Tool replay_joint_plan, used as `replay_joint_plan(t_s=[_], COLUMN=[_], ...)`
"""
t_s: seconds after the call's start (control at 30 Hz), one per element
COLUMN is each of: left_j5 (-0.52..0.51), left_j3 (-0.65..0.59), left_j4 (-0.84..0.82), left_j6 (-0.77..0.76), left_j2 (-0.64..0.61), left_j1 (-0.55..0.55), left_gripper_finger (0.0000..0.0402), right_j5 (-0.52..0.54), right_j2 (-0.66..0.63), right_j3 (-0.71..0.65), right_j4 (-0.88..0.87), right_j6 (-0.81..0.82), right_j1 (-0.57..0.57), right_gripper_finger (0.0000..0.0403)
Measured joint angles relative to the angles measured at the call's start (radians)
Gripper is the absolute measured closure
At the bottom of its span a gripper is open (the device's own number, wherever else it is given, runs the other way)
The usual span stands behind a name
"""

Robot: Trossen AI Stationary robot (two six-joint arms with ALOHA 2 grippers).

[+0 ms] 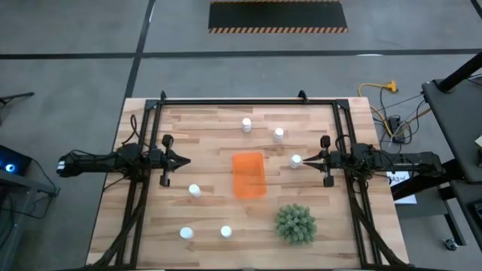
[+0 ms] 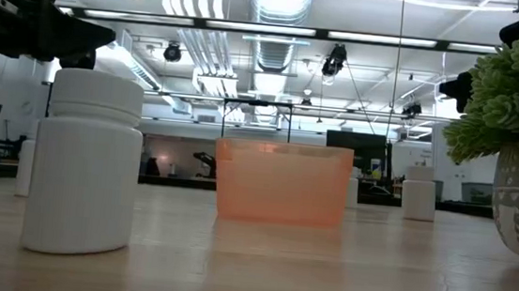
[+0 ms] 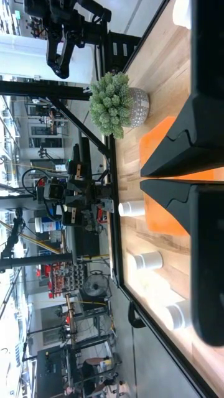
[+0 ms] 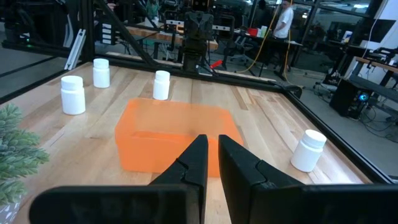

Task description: Pick and place pill bottles into a basket

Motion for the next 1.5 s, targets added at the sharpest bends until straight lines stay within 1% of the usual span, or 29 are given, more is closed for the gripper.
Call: replay_joint_plan(t_s=[1.07, 1.27, 1.4, 1.5], left_j5=[0.0, 0.0, 0.0, 0.0], left_j3=[0.0, 0.0, 0.0, 0.0], left_j4=[0.0, 0.0, 0.0, 0.0], left_j6=[0.0, 0.0, 0.0, 0.0], left_j2=[0.0, 0.0, 0.0, 0.0], left_j1=[0.0, 0.0, 0.0, 0.0], left_gripper_finger=[0.0401, 0.0401, 0.0401, 0.0401], right_j5=[0.0, 0.0, 0.0, 0.0], right_j2=[0.0, 0.0, 0.0, 0.0], right_j3=[0.0, 0.0, 0.0, 0.0], right_j4=[0.0, 0.0, 0.001, 0.001], right_j6=[0.0, -0.053, -0.003, 0.099], right_j1=[0.0, 0.0, 0.0, 0.0], right_gripper_finger=[0.0374, 0.0374, 0.0374, 0.0374])
